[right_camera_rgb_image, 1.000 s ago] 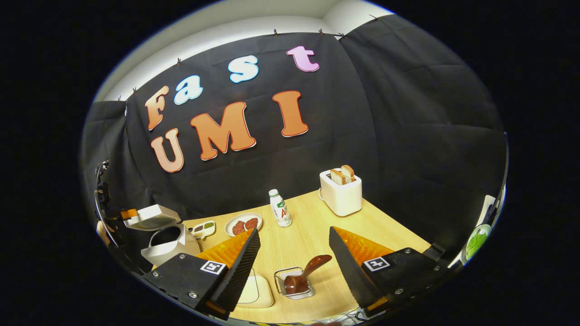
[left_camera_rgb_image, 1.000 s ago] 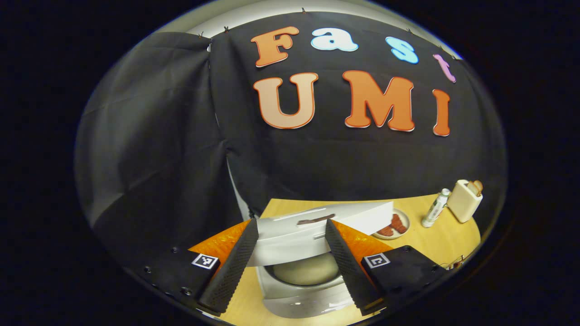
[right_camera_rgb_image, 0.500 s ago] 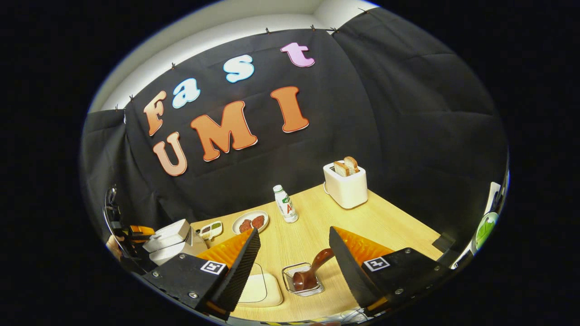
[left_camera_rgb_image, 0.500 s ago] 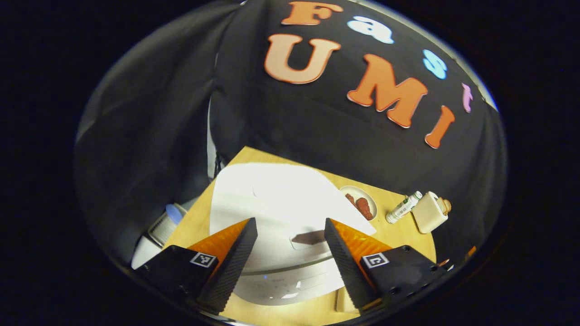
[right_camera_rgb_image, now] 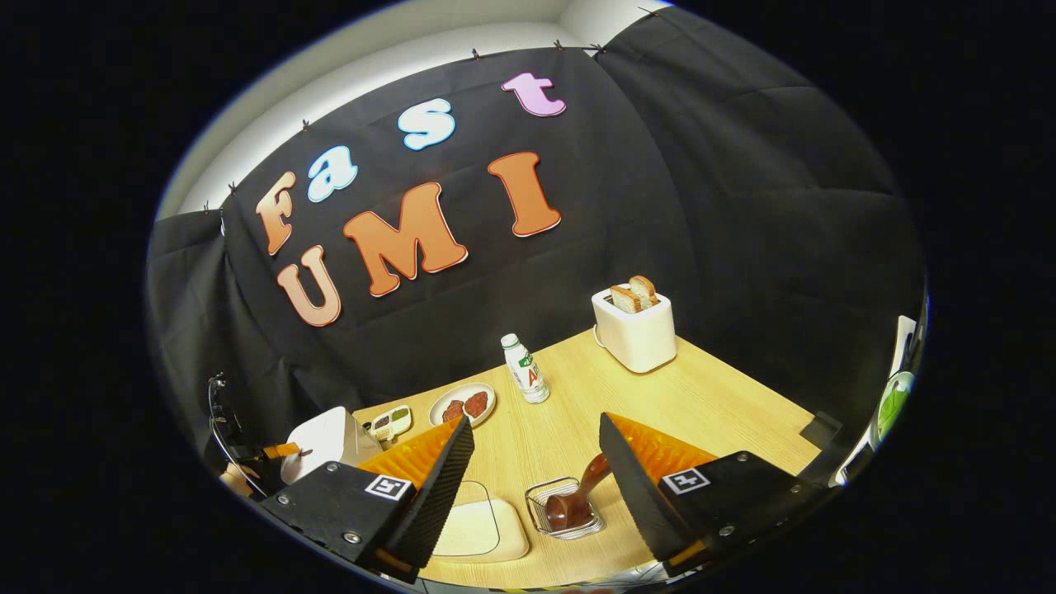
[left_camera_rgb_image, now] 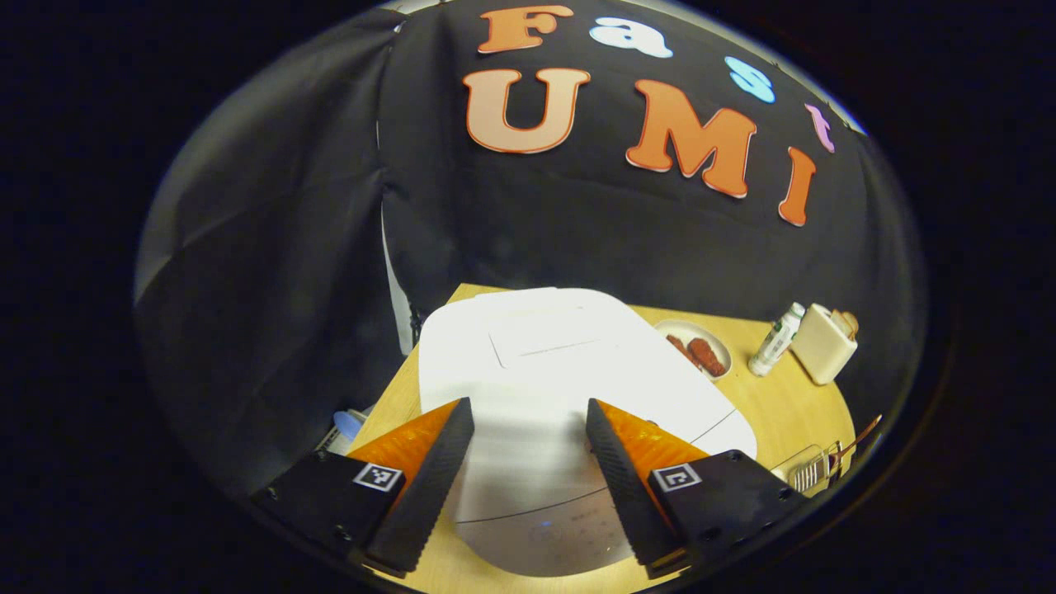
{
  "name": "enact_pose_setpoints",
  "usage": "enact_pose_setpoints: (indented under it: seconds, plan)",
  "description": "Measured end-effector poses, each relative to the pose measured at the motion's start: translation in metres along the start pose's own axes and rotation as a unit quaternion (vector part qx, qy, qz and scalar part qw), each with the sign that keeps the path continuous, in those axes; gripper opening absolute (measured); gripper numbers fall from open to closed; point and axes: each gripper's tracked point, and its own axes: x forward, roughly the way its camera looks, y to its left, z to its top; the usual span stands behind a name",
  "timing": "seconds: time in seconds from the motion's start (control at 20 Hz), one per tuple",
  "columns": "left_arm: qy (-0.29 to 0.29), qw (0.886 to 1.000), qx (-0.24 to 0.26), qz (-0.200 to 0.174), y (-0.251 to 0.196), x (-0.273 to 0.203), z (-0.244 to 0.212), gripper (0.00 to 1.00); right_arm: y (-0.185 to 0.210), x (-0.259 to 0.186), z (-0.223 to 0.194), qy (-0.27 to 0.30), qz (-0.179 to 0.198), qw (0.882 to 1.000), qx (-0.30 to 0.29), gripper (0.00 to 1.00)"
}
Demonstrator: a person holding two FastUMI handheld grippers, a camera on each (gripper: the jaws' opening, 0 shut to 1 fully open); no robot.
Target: Close the left gripper, press the button to open the rice cooker; take a wooden spoon from the chopstick holder with the right hand, scoop a spoonful of rice and pour it into the rice cooker, then put the wooden spoon back into the chopstick holder.
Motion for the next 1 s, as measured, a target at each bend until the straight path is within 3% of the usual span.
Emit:
enact_pose_setpoints:
  seconds: [0.05, 0.2, 0.35, 0.75, 1.0]
  plan:
    - [-0.016, 1.0, 0.007, 0.011, 0.002, -0.002, 0.006, 1.0, 0.003, 0.001, 0.0, 0.001, 0.003, 1.0, -0.001, 0.95]
    - [-0.074, 0.997, 0.029, 0.017, -0.013, -0.035, 0.029, 1.0, 0.01, 0.001, -0.001, 0.004, 0.006, 1.0, -0.013, 0.95]
    - [-0.128, 0.991, 0.037, 0.014, -0.018, -0.095, 0.06, 1.0, 0.012, 0.001, 0.007, -0.003, 0.0, 0.999, -0.045, 0.95]
    - [-0.231, 0.972, -0.011, -0.042, -0.052, -0.222, 0.143, 1.0, 0.033, -0.012, 0.048, -0.039, 0.001, 0.993, -0.108, 0.95]
    - [-0.277, 0.956, -0.035, -0.086, -0.066, -0.282, 0.175, 1.0, 0.047, -0.029, 0.088, -0.083, -0.001, 0.983, -0.165, 0.95]
